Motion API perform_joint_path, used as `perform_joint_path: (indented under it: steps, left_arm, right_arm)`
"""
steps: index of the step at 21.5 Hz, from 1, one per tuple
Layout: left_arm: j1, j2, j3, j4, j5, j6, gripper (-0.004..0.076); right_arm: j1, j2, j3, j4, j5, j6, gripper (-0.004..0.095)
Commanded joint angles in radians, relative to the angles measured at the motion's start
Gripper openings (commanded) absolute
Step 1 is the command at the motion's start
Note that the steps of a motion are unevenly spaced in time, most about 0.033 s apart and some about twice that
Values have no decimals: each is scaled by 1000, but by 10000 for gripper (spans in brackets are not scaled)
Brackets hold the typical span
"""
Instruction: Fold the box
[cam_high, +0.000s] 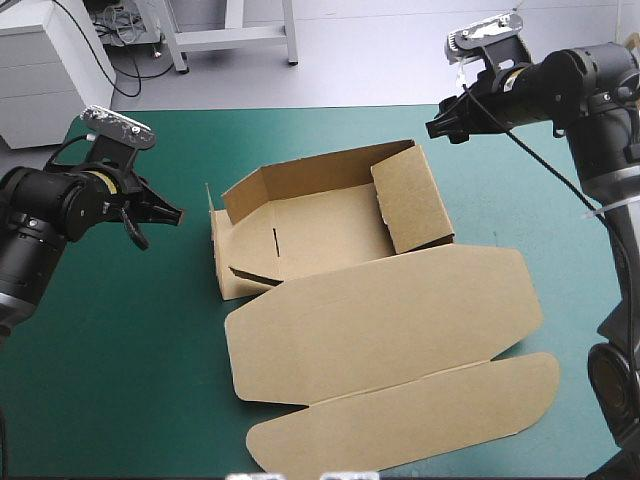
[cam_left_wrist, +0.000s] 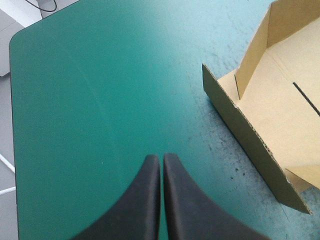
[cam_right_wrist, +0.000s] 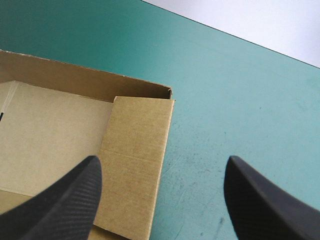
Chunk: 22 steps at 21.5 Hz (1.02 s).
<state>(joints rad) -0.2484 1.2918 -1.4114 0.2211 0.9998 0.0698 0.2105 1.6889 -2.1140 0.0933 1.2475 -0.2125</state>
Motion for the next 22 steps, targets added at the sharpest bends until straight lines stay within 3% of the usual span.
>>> perform_joint_path:
  steps: [1,11,22]
  left_arm:
    - [1,-27,-27,1,-49,-13,5]
    - [1,-27,-27,0,-49,-13,5]
    - [1,-27,-27,-28,-33,-13,5]
  right_arm:
    - [-4,-21,-7,-9,-43,0,642]
    - [-4,253,70,56,-45,-23,641]
    - [-4,343,70,70,-90,-47,620]
